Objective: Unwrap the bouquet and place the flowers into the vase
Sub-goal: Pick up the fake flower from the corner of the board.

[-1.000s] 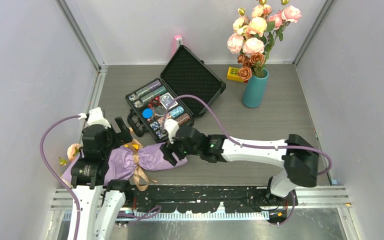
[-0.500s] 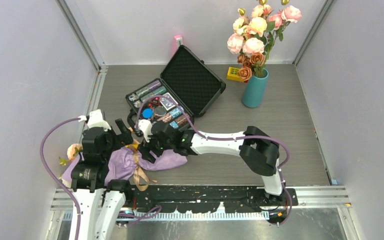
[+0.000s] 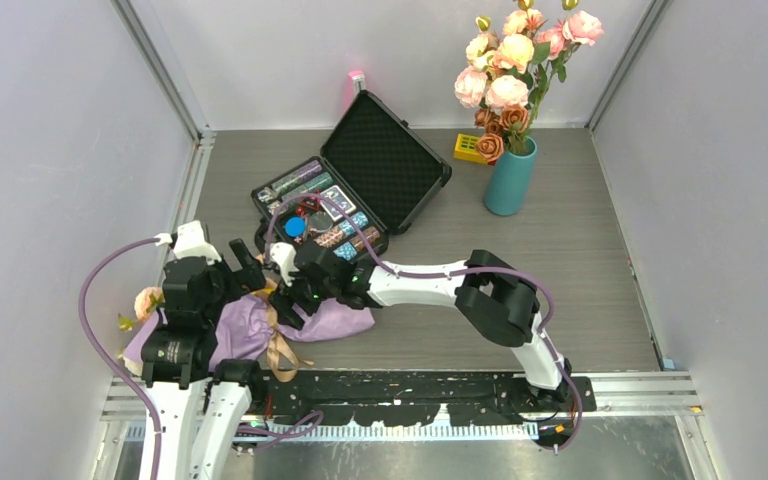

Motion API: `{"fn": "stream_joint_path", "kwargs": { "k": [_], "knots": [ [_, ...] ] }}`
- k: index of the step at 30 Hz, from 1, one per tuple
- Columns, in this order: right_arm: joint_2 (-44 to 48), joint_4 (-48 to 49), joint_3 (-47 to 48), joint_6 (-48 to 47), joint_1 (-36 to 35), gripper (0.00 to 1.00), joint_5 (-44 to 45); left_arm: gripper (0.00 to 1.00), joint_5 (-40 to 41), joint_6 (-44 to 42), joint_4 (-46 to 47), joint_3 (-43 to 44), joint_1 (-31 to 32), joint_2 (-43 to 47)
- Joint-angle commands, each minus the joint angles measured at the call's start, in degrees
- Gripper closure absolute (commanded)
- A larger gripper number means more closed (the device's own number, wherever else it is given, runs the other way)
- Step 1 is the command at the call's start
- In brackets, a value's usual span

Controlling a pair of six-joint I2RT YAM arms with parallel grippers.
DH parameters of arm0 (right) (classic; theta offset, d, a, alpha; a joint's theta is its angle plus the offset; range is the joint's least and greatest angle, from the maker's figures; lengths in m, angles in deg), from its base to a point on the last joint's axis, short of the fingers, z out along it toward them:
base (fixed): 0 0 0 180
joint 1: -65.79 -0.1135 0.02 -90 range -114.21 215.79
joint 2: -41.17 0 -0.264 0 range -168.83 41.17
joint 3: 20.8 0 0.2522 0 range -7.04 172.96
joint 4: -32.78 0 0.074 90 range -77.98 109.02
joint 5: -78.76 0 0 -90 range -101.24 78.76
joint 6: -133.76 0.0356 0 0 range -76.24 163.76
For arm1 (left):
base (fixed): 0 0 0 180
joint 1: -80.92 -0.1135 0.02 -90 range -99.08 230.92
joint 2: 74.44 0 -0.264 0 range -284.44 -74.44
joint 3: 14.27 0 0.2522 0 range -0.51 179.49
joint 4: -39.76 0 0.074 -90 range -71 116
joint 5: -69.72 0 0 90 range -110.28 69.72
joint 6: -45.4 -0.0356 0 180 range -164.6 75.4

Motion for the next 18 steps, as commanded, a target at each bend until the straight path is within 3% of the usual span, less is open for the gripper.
{"fn": "stream_joint_path", "kwargs": {
  "k": [1,10,18],
  "knots": [
    [1.9,5.3,-1.9,5.1,-0.2,0.18,-3.2,0.00,-0.2,0.6,1.0,-0.2,-0.3,0.3],
    [8.7,14.5,-14.6,12.6,-3.8,0.18,-1.0,0.00,-0.1,0.6,1.1,-0.3,-0.2,0.4],
    [12.4,12.3,-16.3,6.3,-4.3,0.14,8.3,0.00,0.2,0.6,1.0,-0.3,-0.3,0.3]
  ]
}}
